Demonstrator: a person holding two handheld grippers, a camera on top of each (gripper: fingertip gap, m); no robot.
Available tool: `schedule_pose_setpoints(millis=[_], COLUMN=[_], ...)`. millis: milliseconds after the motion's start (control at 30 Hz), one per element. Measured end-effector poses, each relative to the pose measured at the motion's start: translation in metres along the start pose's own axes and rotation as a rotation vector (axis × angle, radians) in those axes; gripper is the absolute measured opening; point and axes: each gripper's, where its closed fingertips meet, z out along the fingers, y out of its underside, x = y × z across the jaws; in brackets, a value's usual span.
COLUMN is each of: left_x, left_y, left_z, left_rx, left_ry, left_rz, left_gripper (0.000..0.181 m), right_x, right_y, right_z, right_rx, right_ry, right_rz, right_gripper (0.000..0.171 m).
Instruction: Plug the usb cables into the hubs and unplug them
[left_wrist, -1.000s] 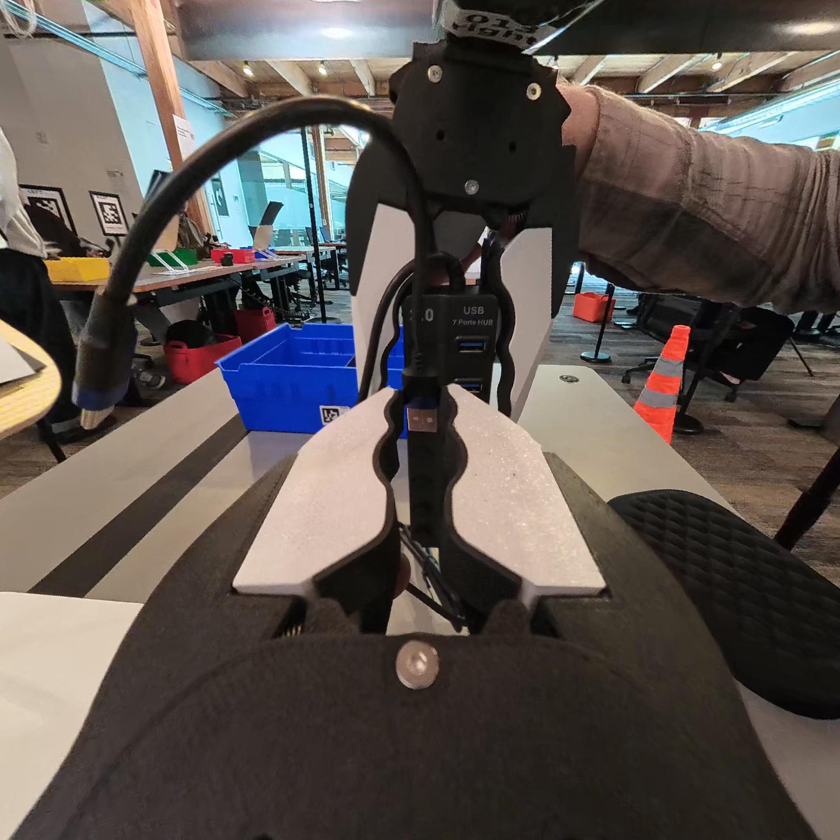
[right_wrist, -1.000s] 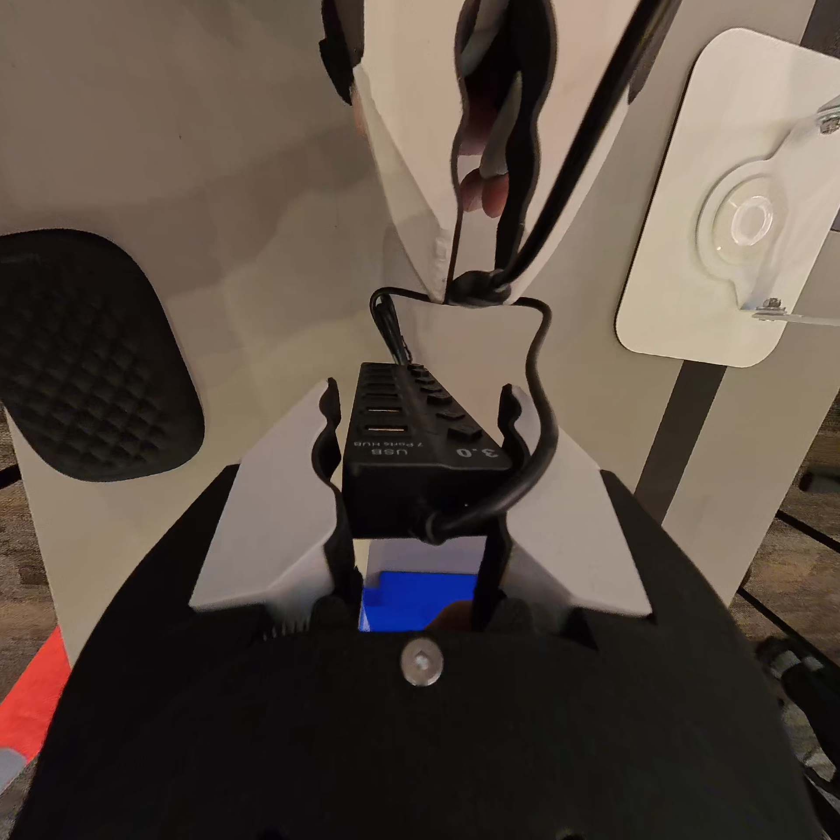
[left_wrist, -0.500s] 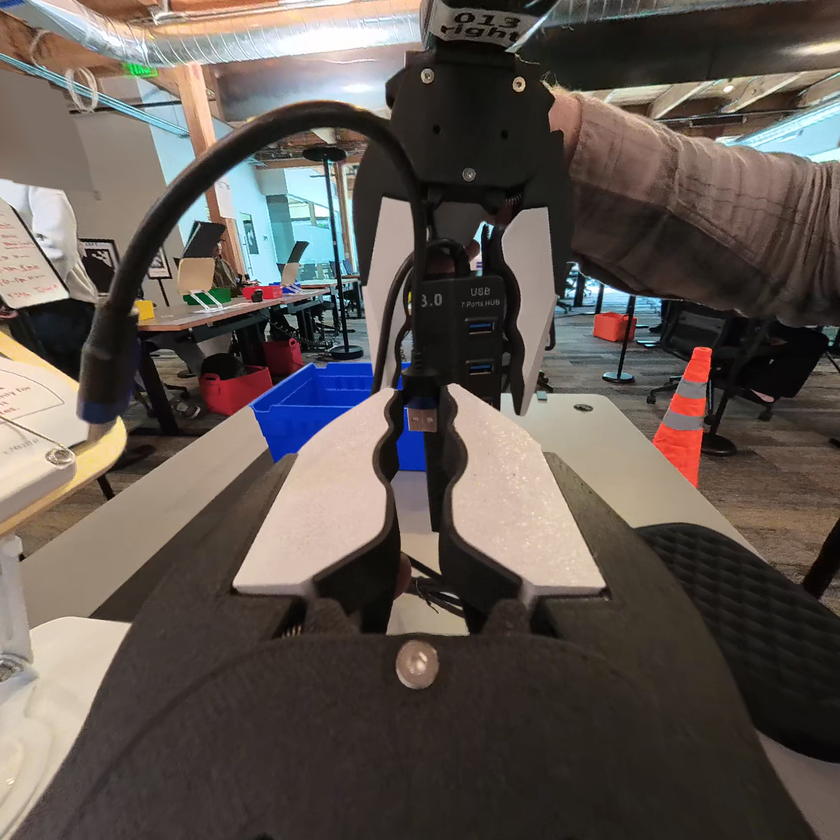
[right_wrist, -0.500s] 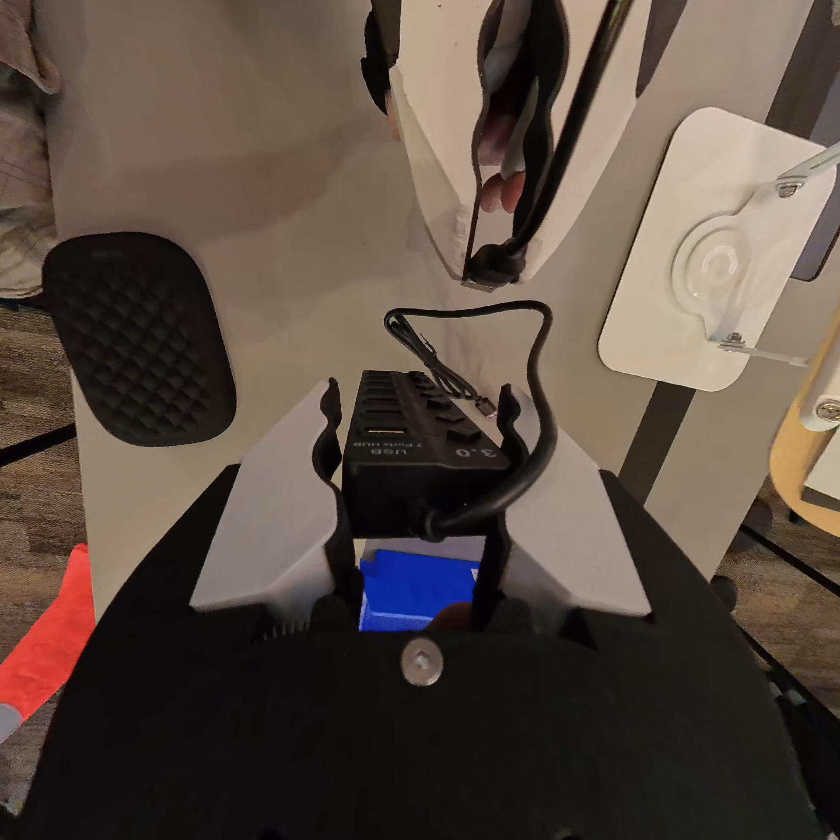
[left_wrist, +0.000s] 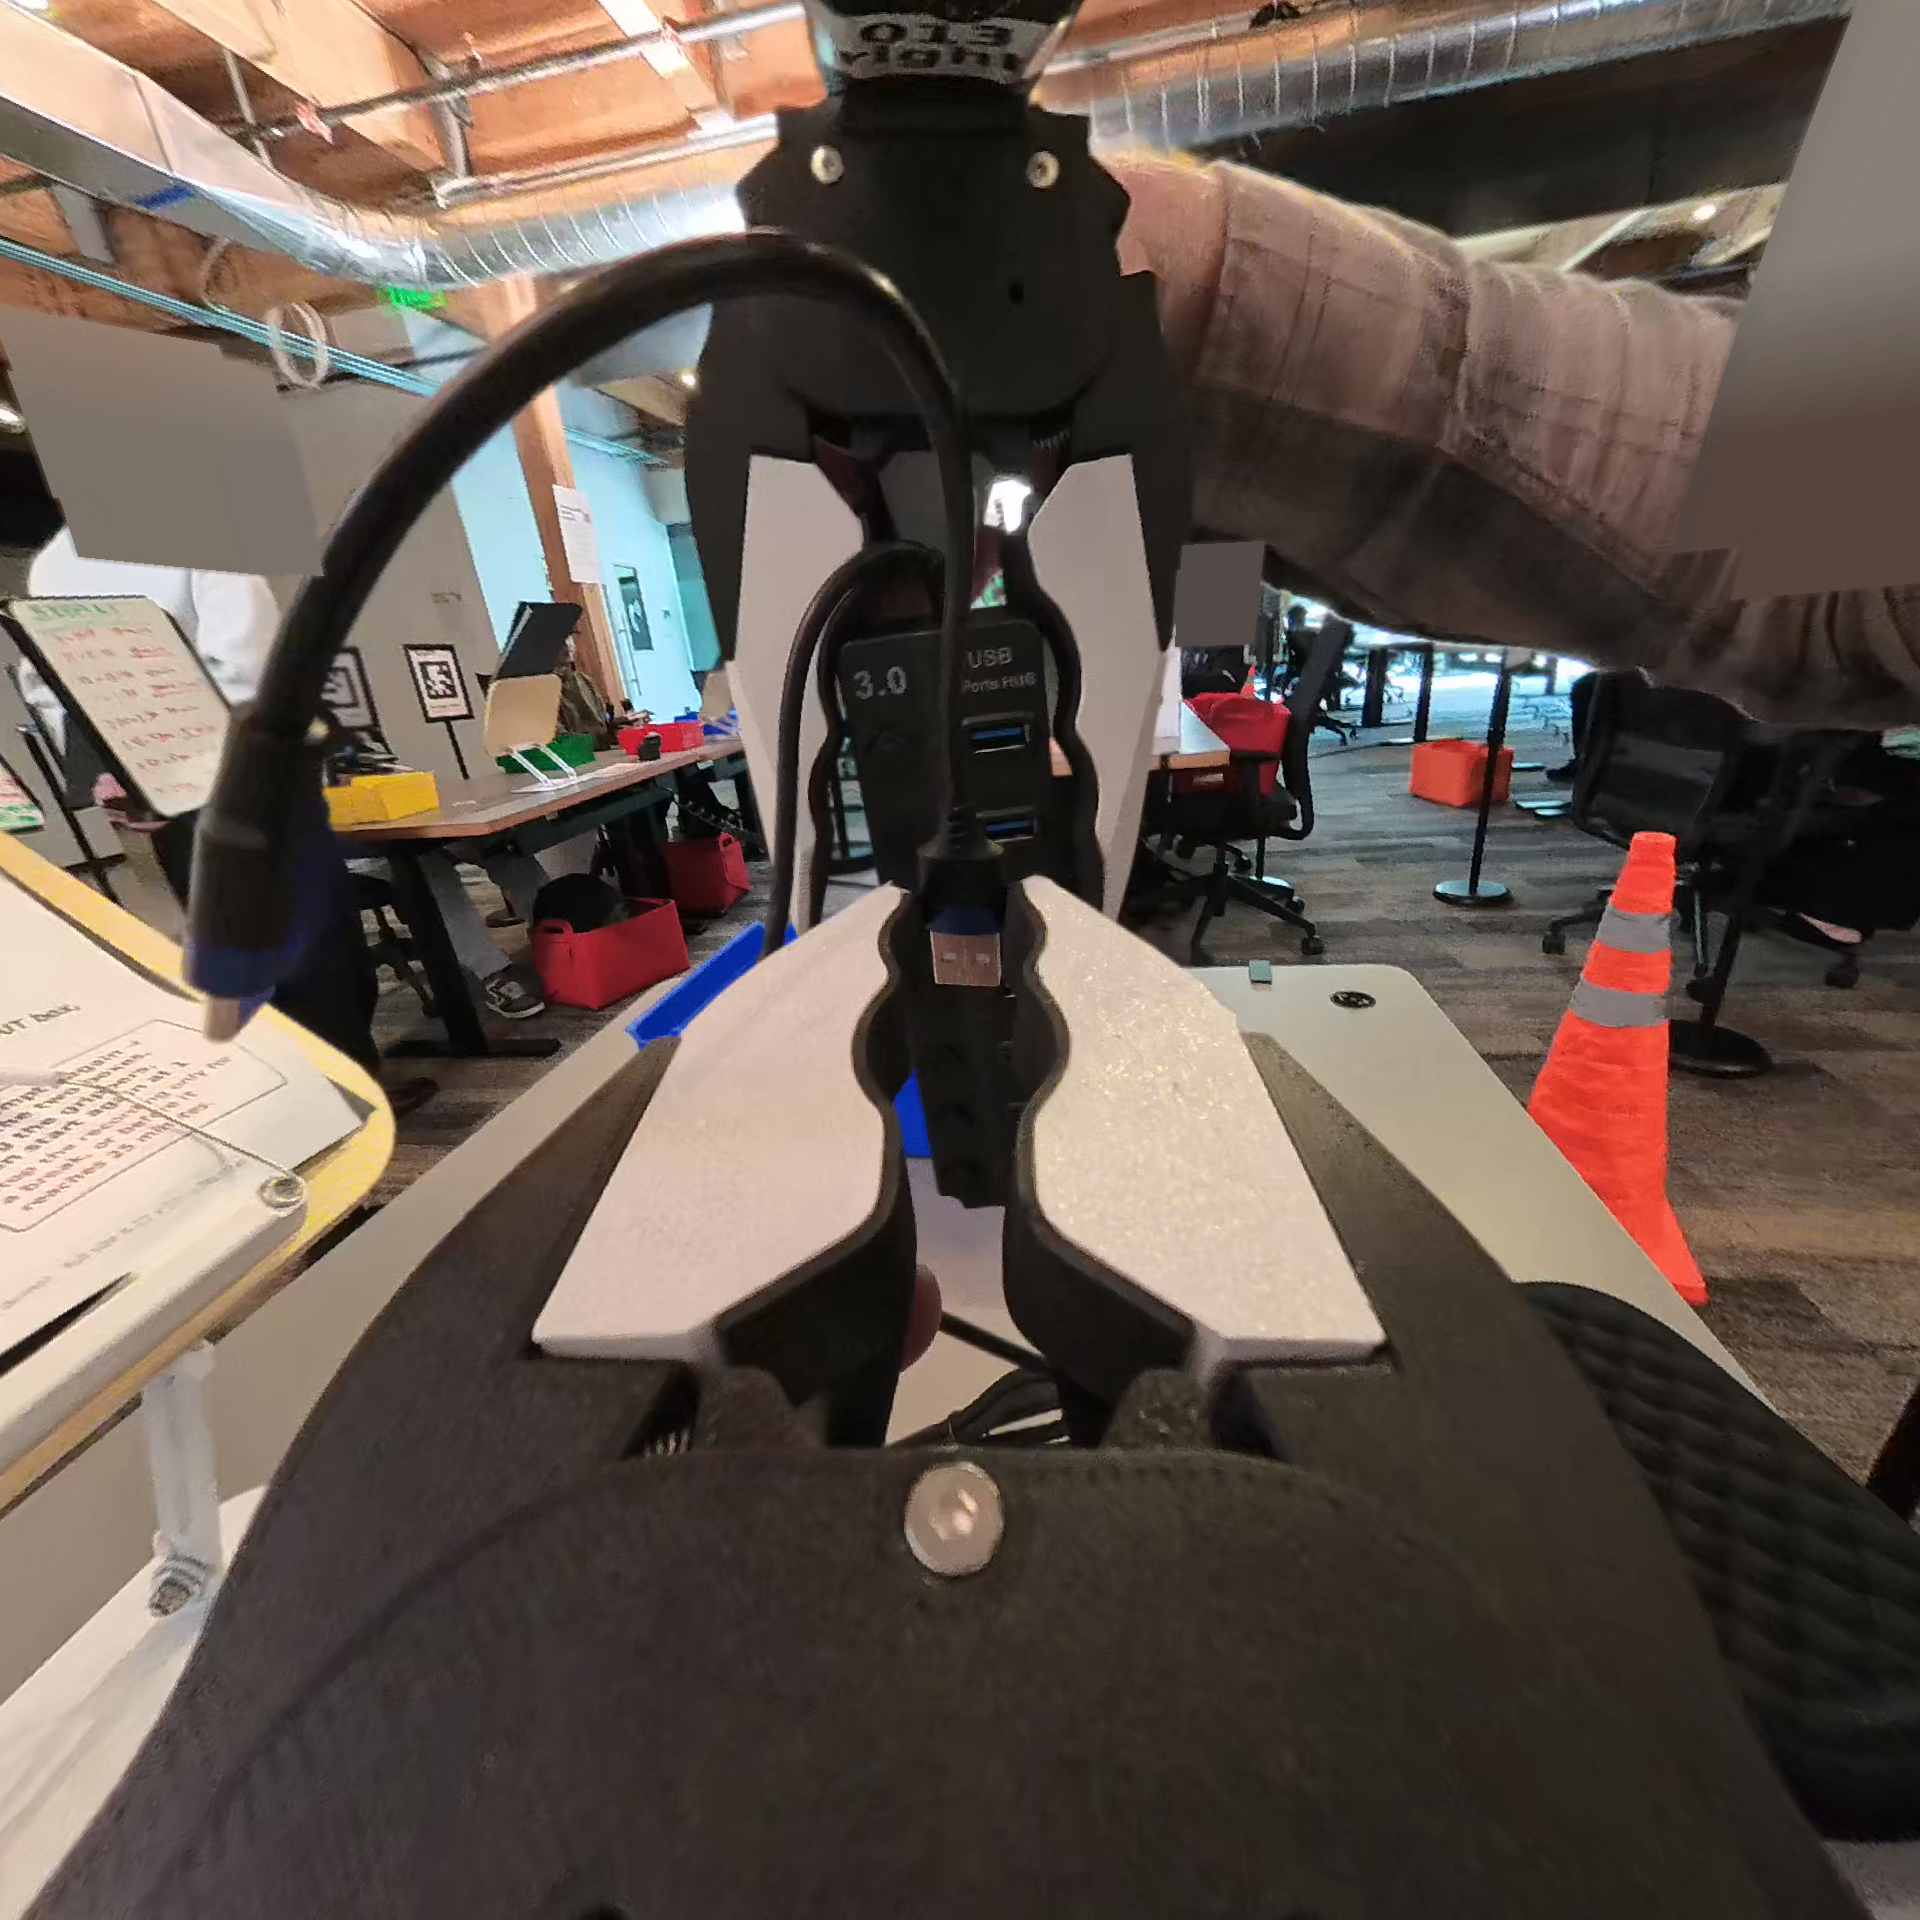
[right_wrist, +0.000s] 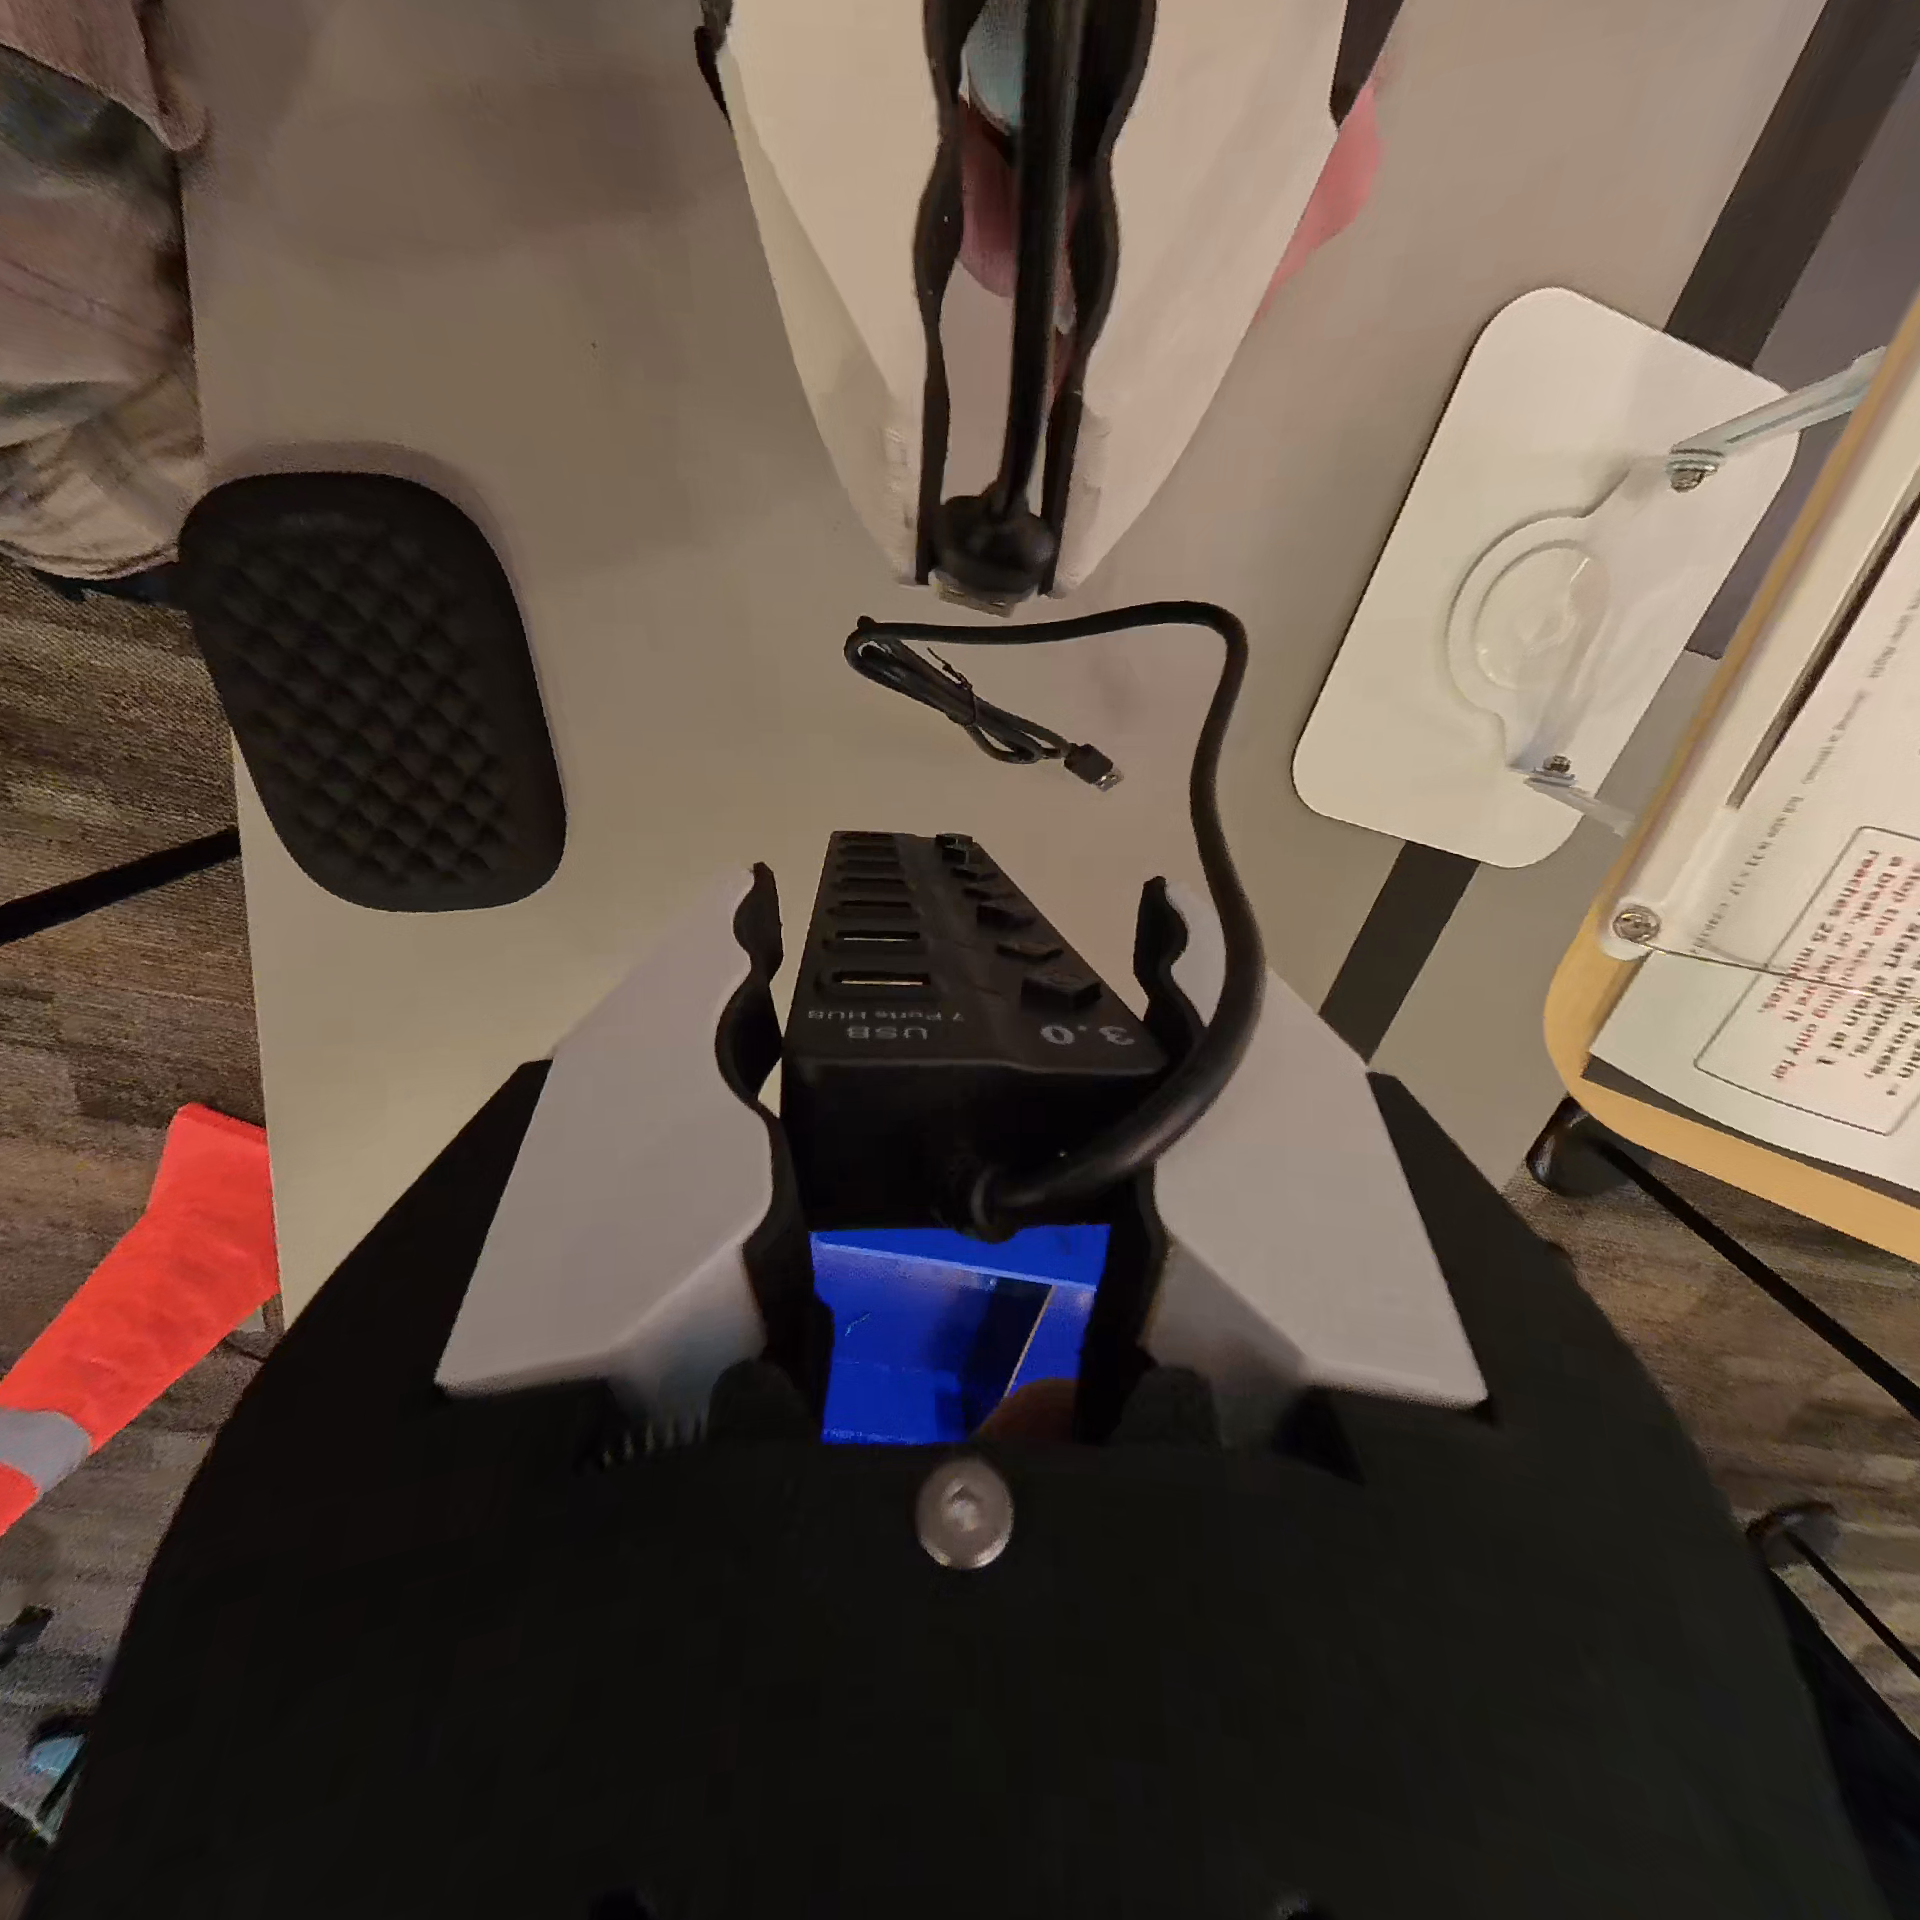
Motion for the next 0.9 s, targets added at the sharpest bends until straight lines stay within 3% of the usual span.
schedule_pose_setpoints(millis=[367, 567, 767, 900], left_x=[-0.012, -0.013, -0.018, -0.017], left_y=[-0.027, -0.037, -0.043, -0.019], left_z=[-0.011, -0.018, -0.026, -0.022], left_rx=[0.086, 0.127, 0.224, 0.067], left_ry=[-0.083, -0.071, -0.006, 0.038], left_rz=[-0.075, -0.052, -0.164, -0.121], left_gripper=[0.015, 0.015, 0.015, 0.015], right_x=[-0.005, -0.006, -0.007, -0.01], right_y=[-0.02, -0.029, -0.033, -0.027], right_z=[-0.011, -0.012, -0.011, -0.005], right_rx=[-0.019, -0.02, -0.022, -0.041], right_ry=[-0.006, -0.005, -0.002, -0.007], right_rz=[-0.017, -0.024, -0.025, -0.011], right_gripper=[0.068, 0.068, 0.068, 0.067])
